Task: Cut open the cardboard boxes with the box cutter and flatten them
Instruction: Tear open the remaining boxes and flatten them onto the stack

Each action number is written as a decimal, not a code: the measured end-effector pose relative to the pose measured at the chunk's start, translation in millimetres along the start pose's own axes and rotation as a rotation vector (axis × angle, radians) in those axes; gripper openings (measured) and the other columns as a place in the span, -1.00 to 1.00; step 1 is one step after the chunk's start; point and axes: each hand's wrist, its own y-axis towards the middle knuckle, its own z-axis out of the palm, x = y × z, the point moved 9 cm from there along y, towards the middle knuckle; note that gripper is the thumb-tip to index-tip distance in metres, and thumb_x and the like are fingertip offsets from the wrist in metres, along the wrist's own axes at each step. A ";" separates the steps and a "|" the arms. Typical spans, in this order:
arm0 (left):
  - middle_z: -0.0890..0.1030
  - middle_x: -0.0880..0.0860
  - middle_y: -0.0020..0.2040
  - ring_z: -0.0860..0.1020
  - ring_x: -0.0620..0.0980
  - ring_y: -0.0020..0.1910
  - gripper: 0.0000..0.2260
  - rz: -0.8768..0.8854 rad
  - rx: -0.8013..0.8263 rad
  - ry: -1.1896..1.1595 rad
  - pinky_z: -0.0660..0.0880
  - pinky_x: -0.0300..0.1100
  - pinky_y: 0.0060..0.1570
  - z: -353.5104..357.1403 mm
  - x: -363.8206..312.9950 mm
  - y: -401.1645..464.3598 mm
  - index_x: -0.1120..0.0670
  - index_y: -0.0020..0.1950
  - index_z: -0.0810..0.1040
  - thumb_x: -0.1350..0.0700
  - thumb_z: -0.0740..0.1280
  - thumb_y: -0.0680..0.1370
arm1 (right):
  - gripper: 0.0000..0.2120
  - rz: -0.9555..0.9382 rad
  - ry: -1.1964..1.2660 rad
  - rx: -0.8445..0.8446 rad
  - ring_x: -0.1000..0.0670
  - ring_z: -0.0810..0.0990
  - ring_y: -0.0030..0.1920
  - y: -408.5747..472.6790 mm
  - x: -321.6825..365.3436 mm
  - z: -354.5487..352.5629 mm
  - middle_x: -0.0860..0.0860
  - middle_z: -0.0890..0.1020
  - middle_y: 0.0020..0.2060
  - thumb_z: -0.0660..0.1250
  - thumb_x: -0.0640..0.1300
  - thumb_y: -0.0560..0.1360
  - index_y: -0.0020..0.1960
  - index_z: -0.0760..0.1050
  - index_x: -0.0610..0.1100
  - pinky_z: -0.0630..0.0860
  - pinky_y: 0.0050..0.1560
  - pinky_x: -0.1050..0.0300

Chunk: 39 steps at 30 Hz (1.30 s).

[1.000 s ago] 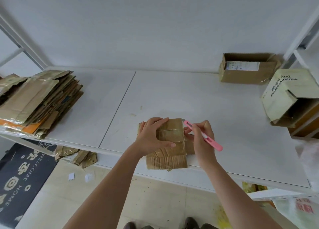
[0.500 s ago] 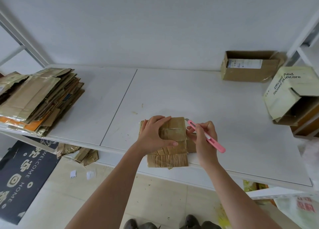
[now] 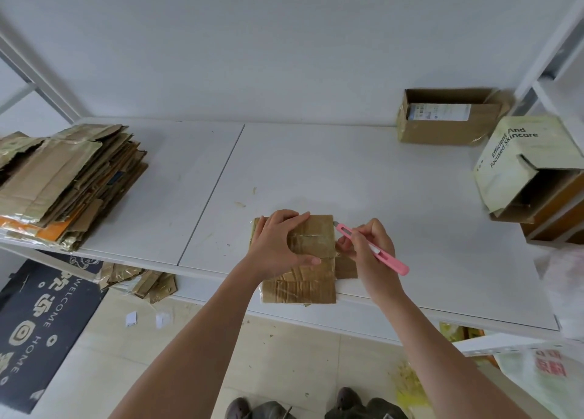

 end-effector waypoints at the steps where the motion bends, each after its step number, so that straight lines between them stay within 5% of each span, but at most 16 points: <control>1: 0.26 -0.24 0.27 0.13 -0.10 0.30 -0.17 0.000 0.005 -0.001 0.13 0.05 0.48 -0.1 -0.3 -0.4 -0.23 0.49 0.30 -0.21 0.57 0.28 | -0.85 0.003 -0.001 0.007 -0.23 0.65 -0.16 -2.3 0.1 0.0 -0.15 0.62 -0.29 0.26 -0.03 0.50 -0.23 0.37 0.00 0.57 -0.03 -0.39; 8: 0.25 -0.24 0.26 0.09 -0.26 0.18 -0.17 0.018 0.011 0.014 0.05 0.10 0.51 -0.1 -1.4 0.4 -0.20 0.50 0.30 -0.19 0.57 0.29 | -0.87 -0.049 -0.012 0.041 0.00 0.63 -0.24 -13.7 0.6 -2.7 -0.01 0.60 -0.32 0.25 -0.13 0.53 -0.19 0.38 -0.03 0.62 -0.08 -0.30; 17: 0.24 -0.26 0.24 0.10 -0.15 0.22 -0.15 0.014 0.005 0.027 0.15 -0.04 0.45 0.9 2.5 3.9 -0.22 0.50 0.29 -0.22 0.56 0.28 | -0.86 -0.086 -0.047 0.078 -0.14 0.67 -0.16 -32.9 0.8 -8.0 -0.05 0.62 -0.26 0.25 -0.05 0.53 -0.19 0.39 0.08 0.60 -0.08 -0.32; 23: 0.23 -0.27 0.24 0.12 -0.13 0.24 -0.14 0.006 0.009 0.040 0.15 -0.06 0.43 2.0 5.4 4.9 -0.22 0.51 0.28 -0.25 0.55 0.27 | -0.83 -0.122 -0.196 0.139 -0.05 0.67 -0.17 -47.5 10.4 -11.0 -0.06 0.59 -0.33 0.25 -0.28 0.60 -0.16 0.38 -0.16 0.60 -0.08 -0.15; 29: 0.27 -0.13 0.37 0.20 -0.03 0.39 -0.15 -0.110 -0.144 0.086 0.08 -0.03 0.44 -13.3 3.1 5.2 -0.17 0.54 0.22 -0.43 0.36 0.33 | -0.89 -0.153 -0.143 0.017 -0.03 0.62 -0.23 -36.7 21.6 -35.0 -0.07 0.60 -0.29 0.25 -0.23 0.61 -0.06 0.36 -0.08 0.56 -0.20 0.15; 31: 0.30 -0.06 0.37 0.24 0.01 0.40 -0.19 -0.144 -0.160 0.190 0.10 0.03 0.41 -18.8 1.7 3.1 -0.15 0.54 0.22 -0.49 0.23 0.38 | -0.86 -0.246 -0.359 -0.056 0.05 0.53 -0.31 -20.9 23.0 -48.8 0.02 0.56 -0.29 0.25 -0.25 0.61 -0.03 0.35 -0.04 0.46 -0.32 0.24; 33: 0.33 0.00 0.35 0.28 0.05 0.37 -0.32 -0.198 -0.146 0.279 0.17 0.05 0.35 -23.6 4.2 1.2 -0.15 0.53 0.23 -0.44 0.09 0.49 | -0.88 -0.331 -0.715 -0.031 0.00 0.50 -0.23 -5.5 16.3 -54.0 0.03 0.51 -0.24 0.23 -0.30 0.60 -0.04 0.41 -0.09 0.49 -0.29 0.09; 36: 0.39 0.07 0.31 0.34 0.12 0.30 -0.49 -0.270 -0.116 0.408 0.25 0.04 0.25 -30.8 8.5 -2.8 -0.09 0.48 0.29 -0.29 0.06 0.61 | -0.77 -0.157 -1.139 0.099 -0.17 0.49 0.00 15.4 -25.1 -64.9 -0.09 0.50 -0.08 0.25 -0.35 0.51 0.13 0.49 -0.17 0.52 -0.24 -0.05; 39: 0.47 0.08 0.21 0.39 0.15 0.24 -0.52 -0.382 -0.104 0.335 0.30 0.02 0.20 -37.2 23.1 -9.4 0.00 0.29 0.45 -0.32 0.13 0.58 | -0.58 0.007 -1.271 0.209 -0.16 0.42 0.18 27.2 -48.3 -68.4 -0.12 0.46 0.11 0.25 -0.34 0.50 0.34 0.43 -0.14 0.51 -0.04 -0.04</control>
